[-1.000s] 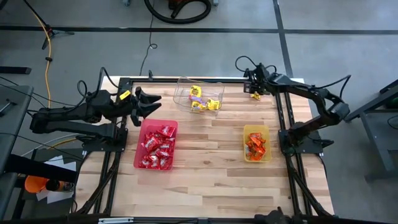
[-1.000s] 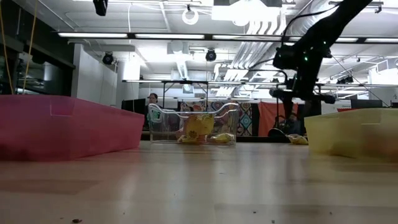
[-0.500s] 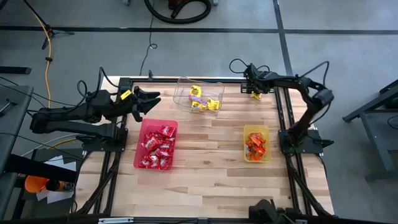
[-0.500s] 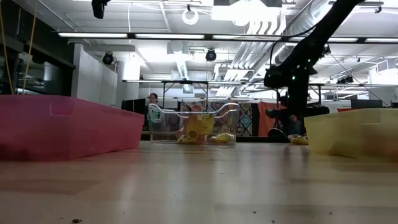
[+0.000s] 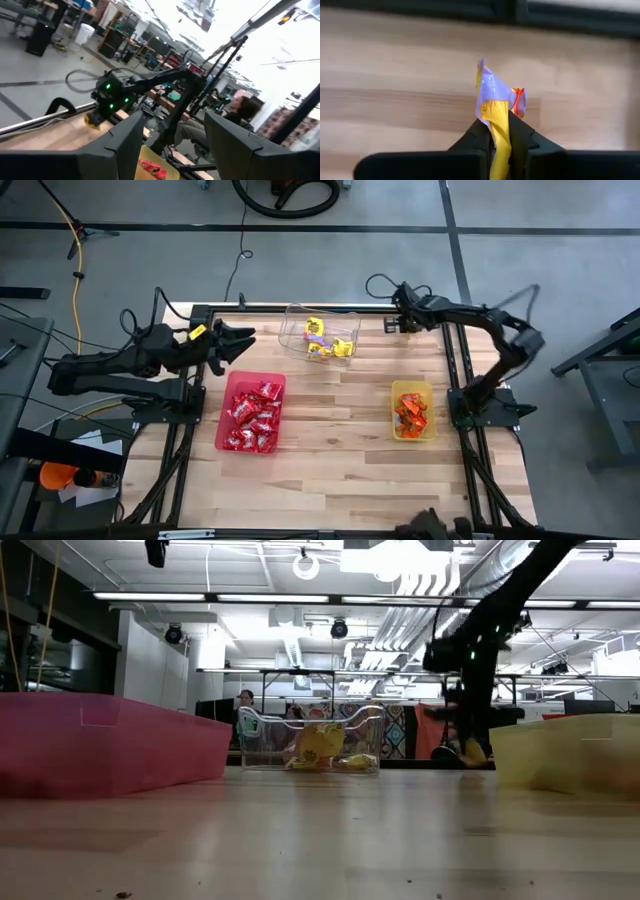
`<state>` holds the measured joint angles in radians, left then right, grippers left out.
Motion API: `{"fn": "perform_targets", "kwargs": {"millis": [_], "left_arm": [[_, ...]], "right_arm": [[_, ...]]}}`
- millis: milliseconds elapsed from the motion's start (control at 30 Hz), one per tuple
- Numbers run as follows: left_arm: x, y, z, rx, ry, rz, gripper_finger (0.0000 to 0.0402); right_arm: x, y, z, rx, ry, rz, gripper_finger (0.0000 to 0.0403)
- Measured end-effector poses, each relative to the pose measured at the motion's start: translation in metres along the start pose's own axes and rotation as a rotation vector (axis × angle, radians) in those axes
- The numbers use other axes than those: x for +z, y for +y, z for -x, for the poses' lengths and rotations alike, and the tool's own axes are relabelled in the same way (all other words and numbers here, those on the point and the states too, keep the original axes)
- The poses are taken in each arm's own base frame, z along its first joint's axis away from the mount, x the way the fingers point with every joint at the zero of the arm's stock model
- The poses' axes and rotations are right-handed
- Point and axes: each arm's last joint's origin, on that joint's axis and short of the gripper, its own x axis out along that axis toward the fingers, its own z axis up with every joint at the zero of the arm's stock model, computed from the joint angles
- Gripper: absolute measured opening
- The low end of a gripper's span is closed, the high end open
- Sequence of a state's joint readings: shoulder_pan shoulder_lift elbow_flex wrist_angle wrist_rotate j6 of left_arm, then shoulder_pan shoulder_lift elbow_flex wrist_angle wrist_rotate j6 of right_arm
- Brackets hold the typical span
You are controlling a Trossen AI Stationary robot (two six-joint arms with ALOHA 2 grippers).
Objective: Sort candy
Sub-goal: Put the yellow candy into the transparent bin
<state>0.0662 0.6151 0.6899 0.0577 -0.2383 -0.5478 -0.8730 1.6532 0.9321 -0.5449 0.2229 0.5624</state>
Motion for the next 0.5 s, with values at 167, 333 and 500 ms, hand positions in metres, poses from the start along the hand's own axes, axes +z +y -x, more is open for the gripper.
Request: {"fn": "perform_targets", "kwargs": {"millis": [167,333,500], "left_arm": [[0.004,-0.002,0.007,-0.045,-0.009,-0.051,0.0197],[0.009,-0.003,0.015,-0.08,-0.024,-0.101,0.0197],[0.008,-0.005,0.016,-0.139,0.006,-0.147,0.0197]], "right_arm": [[-0.002,0.004,0.069,0.195,-0.181,0.044,0.0023],[-0.021,0.011,0.153,0.605,-0.423,0.243,0.0014],[-0.054,0.016,0.218,1.02,-0.56,0.393,0.0014]]}}
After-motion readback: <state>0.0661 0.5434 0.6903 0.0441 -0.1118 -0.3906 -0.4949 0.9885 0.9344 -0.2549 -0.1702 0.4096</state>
